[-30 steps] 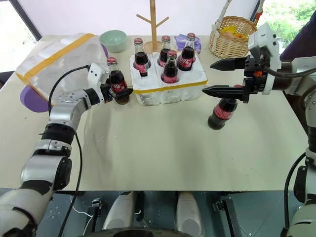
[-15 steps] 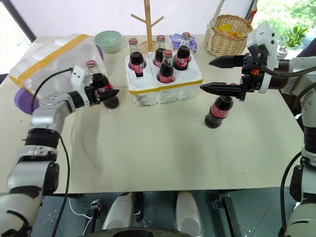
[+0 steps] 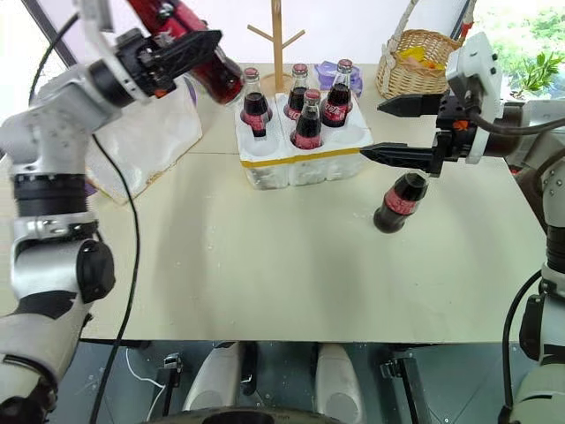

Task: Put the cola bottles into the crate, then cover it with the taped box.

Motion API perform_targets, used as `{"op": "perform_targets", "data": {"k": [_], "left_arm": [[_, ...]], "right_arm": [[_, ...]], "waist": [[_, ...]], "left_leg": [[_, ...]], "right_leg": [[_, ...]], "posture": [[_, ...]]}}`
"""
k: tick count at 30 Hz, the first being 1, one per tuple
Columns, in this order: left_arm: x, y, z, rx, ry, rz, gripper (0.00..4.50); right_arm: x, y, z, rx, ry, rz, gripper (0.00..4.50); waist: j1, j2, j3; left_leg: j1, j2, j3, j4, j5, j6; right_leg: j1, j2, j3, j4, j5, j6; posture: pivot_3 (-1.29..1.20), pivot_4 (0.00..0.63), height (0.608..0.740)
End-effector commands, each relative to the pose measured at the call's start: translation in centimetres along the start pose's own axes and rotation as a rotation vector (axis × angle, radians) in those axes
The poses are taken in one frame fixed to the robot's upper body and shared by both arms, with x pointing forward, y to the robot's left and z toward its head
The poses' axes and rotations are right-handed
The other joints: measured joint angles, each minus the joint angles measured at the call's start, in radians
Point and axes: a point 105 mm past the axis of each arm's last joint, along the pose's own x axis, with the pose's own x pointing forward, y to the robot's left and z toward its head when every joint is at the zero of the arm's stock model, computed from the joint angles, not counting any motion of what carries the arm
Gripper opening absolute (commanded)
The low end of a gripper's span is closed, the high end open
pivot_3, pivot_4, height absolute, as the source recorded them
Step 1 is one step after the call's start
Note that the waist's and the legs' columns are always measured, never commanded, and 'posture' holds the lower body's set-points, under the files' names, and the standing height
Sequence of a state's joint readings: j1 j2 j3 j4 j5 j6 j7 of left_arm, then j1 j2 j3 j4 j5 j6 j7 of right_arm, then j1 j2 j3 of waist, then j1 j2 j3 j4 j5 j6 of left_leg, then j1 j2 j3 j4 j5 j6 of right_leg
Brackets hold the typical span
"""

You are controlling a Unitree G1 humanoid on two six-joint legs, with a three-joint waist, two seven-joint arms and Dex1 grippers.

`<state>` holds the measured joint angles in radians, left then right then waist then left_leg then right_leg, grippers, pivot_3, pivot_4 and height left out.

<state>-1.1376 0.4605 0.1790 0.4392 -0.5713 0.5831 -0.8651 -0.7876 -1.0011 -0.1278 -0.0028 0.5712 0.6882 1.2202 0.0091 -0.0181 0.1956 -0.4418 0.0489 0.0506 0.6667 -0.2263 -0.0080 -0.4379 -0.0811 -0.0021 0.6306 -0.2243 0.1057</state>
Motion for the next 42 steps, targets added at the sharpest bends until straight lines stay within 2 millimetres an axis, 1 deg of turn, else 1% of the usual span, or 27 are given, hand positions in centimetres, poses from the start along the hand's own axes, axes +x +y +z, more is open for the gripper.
{"op": "perform_targets", "data": {"k": [1,4,7,9,13,16,21,22,23,25,27,28,29,30,32,33,35,37,38,39,40,41,42], "left_arm": [[1.3,0.5,-0.2,0.097,0.018,0.023,2.87],[2.2,0.4,-2.0,0.106,0.067,0.014,2.87],[2.8,0.2,-3.1,0.086,0.086,0.003,2.87],[2.9,0.1,-4.1,0.072,0.103,-0.001,2.87],[3.2,0.6,-6.9,0.112,0.179,0.028,2.87],[3.9,0.4,-8.4,0.105,0.218,0.029,2.87],[4.7,0.0,-10.6,0.152,0.305,0.005,2.87],[4.9,-0.2,-11.0,0.142,0.315,0.003,3.67],[5.1,-0.4,-11.6,0.152,0.331,-0.001,3.88],[5.3,-0.8,-12.6,0.167,0.352,-0.016,4.48],[5.3,-0.9,-12.8,0.168,0.344,-0.023,4.48],[5.3,-0.9,-12.8,0.169,0.338,-0.024,4.48],[5.1,-0.8,-12.1,0.172,0.314,-0.023,4.48],[4.9,-0.7,-11.2,0.172,0.282,-0.026,4.48],[4.0,-0.6,-8.7,0.155,0.199,-0.051,4.48],[3.4,-0.7,-7.2,0.132,0.152,-0.068,4.48],[1.9,-1.1,-3.4,0.075,0.048,-0.115,4.48],[0.1,-2.1,0.1,0.032,-0.026,-0.176,4.48],[-0.9,-2.8,1.5,0.022,-0.044,-0.220,4.48],[-1.7,-3.7,2.2,0.010,-0.034,-0.268,4.48],[-2.4,-4.4,2.5,0.006,-0.020,-0.307,4.48],[-3.0,-5.3,2.5,0.008,0.006,-0.349,4.48],[-3.5,-6.0,2.1,0.012,0.043,-0.381,4.48]], "right_arm": [[-1.1,0.0,1.4,-0.071,-0.018,-0.039,4.50],[-2.0,-0.6,1.3,-0.057,-0.014,-0.076,4.50],[-2.5,-1.0,1.1,-0.049,-0.002,-0.100,4.50],[-2.7,-1.2,1.0,-0.045,0.004,-0.115,4.50],[-2.9,-1.5,0.9,-0.032,-0.004,-0.135,4.50],[-2.9,-1.5,0.7,-0.031,0.000,-0.138,4.50],[-2.6,-1.6,0.6,-0.032,0.008,-0.141,4.50],[-2.5,-1.7,0.5,-0.032,0.008,-0.142,4.50],[-2.5,-1.8,0.5,-0.033,0.009,-0.144,4.50],[-2.4,-2.0,0.4,-0.037,0.009,-0.156,4.50],[-2.4,-2.2,0.4,-0.038,0.008,-0.170,4.50],[-2.5,-2.2,0.5,-0.038,0.008,-0.174,4.50],[-2.9,-2.3,0.6,-0.041,0.009,-0.184,4.50],[-3.5,-2.4,0.9,-0.047,0.008,-0.196,4.50],[-5.1,-2.5,1.8,-0.039,-0.009,-0.234,4.50],[-6.1,-2.4,2.3,-0.030,-0.026,-0.249,4.50],[-8.1,-1.7,3.5,-0.011,-0.060,-0.265,4.50],[-9.9,-0.6,4.0,0.026,-0.085,-0.281,4.50],[-10.6,0.0,3.8,0.052,-0.085,-0.291,4.50],[-11.1,0.6,3.2,0.071,-0.070,-0.306,4.50],[-11.4,1.0,2.6,0.087,-0.054,-0.320,4.50],[-11.7,1.6,1.5,0.115,-0.029,-0.339,4.50],[-11.9,2.1,0.4,0.139,-0.007,-0.357,4.50]], "waist": [[-0.004,0.000,0.000],[-0.004,0.000,0.000],[-0.001,0.000,0.000],[0.001,0.000,0.000],[0.003,0.000,0.000],[0.003,0.000,0.000],[0.004,0.000,0.000],[0.004,0.000,0.000],[0.007,0.000,0.000],[0.009,0.000,0.000],[0.006,0.000,0.000],[0.004,0.000,0.000],[0.003,0.000,0.000],[0.001,0.000,0.000],[0.000,0.000,0.000],[0.001,0.000,0.000],[0.002,0.000,0.000],[0.002,0.000,0.000],[0.002,0.000,0.000],[0.002,0.000,0.000],[0.002,0.000,0.000],[0.002,0.001,-0.001],[0.005,0.001,-0.002]], "left_leg": [[0.000,0.000,0.000,-0.001,0.000,0.000],[-0.002,0.000,0.000,-0.001,0.000,0.000],[-0.003,0.000,0.000,-0.002,0.000,0.000],[-0.003,0.000,0.000,-0.002,0.000,0.000],[-0.002,0.000,0.000,-0.002,0.000,0.000],[-0.002,0.000,0.000,-0.001,0.000,0.000],[-0.003,0.000,0.000,-0.002,0.000,0.000],[-0.003,0.000,0.000,-0.002,0.000,0.000],[-0.003,0.000,0.000,-0.002,0.000,0.000],[-0.002,0.000,0.000,-0.001,0.000,0.000],[-0.002,-0.001,0.000,0.000,0.000,0.000],[-0.002,-0.001,0.001,0.000,0.000,0.000],[-0.002,-0.001,0.000,0.000,0.000,0.000],[-0.002,-0.001,0.000,0.000,0.000,0.000],[-0.001,0.000,0.000,-0.001,0.000,0.000],[-0.002,0.000,0.000,-0.002,0.000,0.000],[-0.002,0.000,0.000,-0.003,0.000,0.000],[-0.002,0.000,0.000,-0.004,0.000,0.000],[-0.002,0.001,0.000,-0.004,0.000,0.000],[-0.002,0.001,0.000,-0.004,0.000,0.000],[-0.001,0.001,-0.001,-0.004,0.000,0.000],[0.000,0.001,-0.001,-0.003,0.000,0.000],[0.003,0.000,-0.001,-0.002,0.000,0.000]], "right_leg": [[-0.001,0.000,0.000,0.000,0.000,0.000],[-0.004,0.000,0.000,0.001,0.000,0.000],[-0.004,0.000,0.000,0.000,0.000,0.000],[-0.004,0.000,0.000,0.000,0.000,0.000],[-0.004,0.000,0.000,0.000,0.000,0.000],[-0.004,0.000,0.000,0.000,0.000,0.000],[-0.004,0.000,0.000,0.000,0.000,0.000],[-0.004,0.000,0.000,0.000,0.000,0.000],[-0.004,0.000,0.000,0.000,0.000,0.000],[-0.003,0.000,0.000,0.000,0.000,0.000],[-0.002,-0.001,0.000,-0.001,0.000,0.000],[-0.002,-0.001,0.000,-0.001,0.000,0.000],[-0.002,-0.001,0.000,-0.001,0.000,0.000],[-0.002,-0.001,0.000,0.000,0.000,0.000],[-0.003,-0.001,0.000,0.000,0.000,0.000],[-0.004,0.000,0.000,0.001,0.000,0.000],[-0.004,0.000,0.000,0.001,0.000,0.000],[-0.004,0.000,0.000,0.001,0.000,0.000],[-0.004,0.000,0.000,0.000,0.000,0.000],[-0.003,0.000,0.000,0.000,0.000,0.000],[-0.002,0.000,0.000,0.000,0.000,0.000],[0.000,0.000,0.000,0.000,0.000,0.000],[0.003,-0.001,0.000,0.000,0.000,0.000]], "posture": [[0.00,0.150,0.740],[0.00,0.150,0.740],[0.00,0.150,0.740],[0.00,0.150,0.740],[0.00,0.150,0.740],[0.00,0.150,0.740],[0.00,0.150,0.740],[0.00,0.150,0.740],[0.00,0.150,0.740],[0.00,0.150,0.740],[0.00,0.150,0.740],[0.00,0.150,0.740],[0.00,0.150,0.740],[0.00,0.150,0.740],[0.00,0.150,0.740],[0.00,0.150,0.740],[0.00,0.150,0.740],[0.00,0.150,0.740],[0.00,0.150,0.740],[0.00,0.150,0.740],[0.00,0.150,0.740],[0.00,0.150,0.740],[0.00,0.150,0.740]]}}
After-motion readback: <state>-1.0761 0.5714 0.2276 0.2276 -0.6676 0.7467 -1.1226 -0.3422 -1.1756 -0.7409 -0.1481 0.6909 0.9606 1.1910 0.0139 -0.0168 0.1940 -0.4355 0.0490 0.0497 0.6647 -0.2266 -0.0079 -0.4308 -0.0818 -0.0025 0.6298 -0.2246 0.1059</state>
